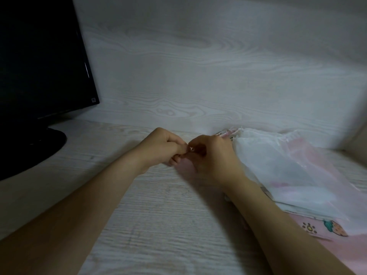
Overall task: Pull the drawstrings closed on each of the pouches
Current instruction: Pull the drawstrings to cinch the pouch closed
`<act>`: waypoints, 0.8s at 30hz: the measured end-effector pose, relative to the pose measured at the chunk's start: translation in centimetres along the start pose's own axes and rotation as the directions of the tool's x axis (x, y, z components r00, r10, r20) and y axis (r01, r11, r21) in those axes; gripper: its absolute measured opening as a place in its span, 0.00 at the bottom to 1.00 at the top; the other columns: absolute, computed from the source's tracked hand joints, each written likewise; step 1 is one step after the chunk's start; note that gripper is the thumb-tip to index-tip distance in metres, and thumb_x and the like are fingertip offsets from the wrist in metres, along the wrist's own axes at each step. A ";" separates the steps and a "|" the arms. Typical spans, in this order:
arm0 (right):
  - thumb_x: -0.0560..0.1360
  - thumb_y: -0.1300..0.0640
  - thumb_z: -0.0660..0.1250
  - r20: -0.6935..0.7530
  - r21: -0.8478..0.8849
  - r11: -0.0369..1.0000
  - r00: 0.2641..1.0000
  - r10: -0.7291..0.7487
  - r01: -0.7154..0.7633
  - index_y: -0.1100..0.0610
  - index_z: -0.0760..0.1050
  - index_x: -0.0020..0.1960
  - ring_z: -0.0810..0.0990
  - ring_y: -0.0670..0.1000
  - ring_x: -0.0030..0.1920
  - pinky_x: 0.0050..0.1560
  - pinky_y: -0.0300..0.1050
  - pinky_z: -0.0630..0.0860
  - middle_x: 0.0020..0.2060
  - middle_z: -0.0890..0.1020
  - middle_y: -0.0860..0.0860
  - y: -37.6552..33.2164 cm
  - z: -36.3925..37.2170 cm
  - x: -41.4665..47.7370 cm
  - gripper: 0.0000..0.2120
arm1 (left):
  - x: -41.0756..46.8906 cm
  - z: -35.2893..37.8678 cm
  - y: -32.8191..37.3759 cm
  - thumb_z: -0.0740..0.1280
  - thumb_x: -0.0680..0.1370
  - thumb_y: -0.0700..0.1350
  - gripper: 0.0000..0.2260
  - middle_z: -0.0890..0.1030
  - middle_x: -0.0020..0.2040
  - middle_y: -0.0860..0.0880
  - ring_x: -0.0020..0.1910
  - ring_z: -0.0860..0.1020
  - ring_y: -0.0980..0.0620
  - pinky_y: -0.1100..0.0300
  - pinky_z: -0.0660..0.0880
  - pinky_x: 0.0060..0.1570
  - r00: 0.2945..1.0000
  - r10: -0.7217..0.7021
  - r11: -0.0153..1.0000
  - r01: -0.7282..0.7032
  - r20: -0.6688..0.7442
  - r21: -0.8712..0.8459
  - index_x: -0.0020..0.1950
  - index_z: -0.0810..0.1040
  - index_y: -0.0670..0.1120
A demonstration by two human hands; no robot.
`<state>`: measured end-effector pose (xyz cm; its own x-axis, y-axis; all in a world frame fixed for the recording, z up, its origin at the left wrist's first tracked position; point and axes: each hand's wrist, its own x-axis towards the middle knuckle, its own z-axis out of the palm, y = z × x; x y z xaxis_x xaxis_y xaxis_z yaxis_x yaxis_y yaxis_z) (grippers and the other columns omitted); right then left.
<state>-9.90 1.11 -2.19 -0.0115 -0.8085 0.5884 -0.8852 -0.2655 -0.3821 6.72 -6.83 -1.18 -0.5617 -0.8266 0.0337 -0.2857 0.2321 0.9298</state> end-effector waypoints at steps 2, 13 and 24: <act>0.74 0.56 0.75 0.018 -0.018 0.999 0.999 -0.039 0.040 0.50 0.87 0.44 0.78 0.42 0.30 0.36 0.31 0.69 0.26 0.76 0.39 -0.1 -0.3 0.0 0.02 | -0.1 0.0 0.1 0.73 0.81 0.43 0.06 0.85 0.39 0.47 0.41 0.83 0.52 0.52 0.85 0.48 1.000 -0.015 1.000 0.016 0.007 -0.009 0.47 0.89 0.45; 0.70 0.58 0.71 0.047 -0.325 0.945 0.999 -0.024 0.038 0.53 0.85 0.42 0.79 0.55 0.36 0.35 0.49 0.73 0.35 0.82 0.53 0.5 0.6 0.5 0.04 | -0.6 0.9 0.6 0.75 0.79 0.42 0.04 0.89 0.47 0.47 0.49 0.85 0.47 0.49 0.83 0.55 0.996 0.071 0.995 -0.074 0.052 0.067 0.50 0.90 0.50; 0.67 0.58 0.64 0.003 -0.126 0.991 0.999 0.047 -0.046 0.54 0.86 0.38 0.77 0.52 0.28 0.31 0.43 0.70 0.27 0.82 0.51 -0.3 0.3 0.1 0.11 | -0.1 1.3 0.2 0.79 0.75 0.40 0.16 0.89 0.44 0.50 0.48 0.87 0.52 0.55 0.80 0.55 0.993 0.046 0.999 -0.045 -0.109 0.008 0.59 0.78 0.50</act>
<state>-9.55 0.96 -2.22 -0.0518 -0.8215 0.5679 -0.9353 -0.1593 -0.3158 5.69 -6.04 -1.53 -0.4862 -0.8661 0.1160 -0.2660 0.2732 0.9244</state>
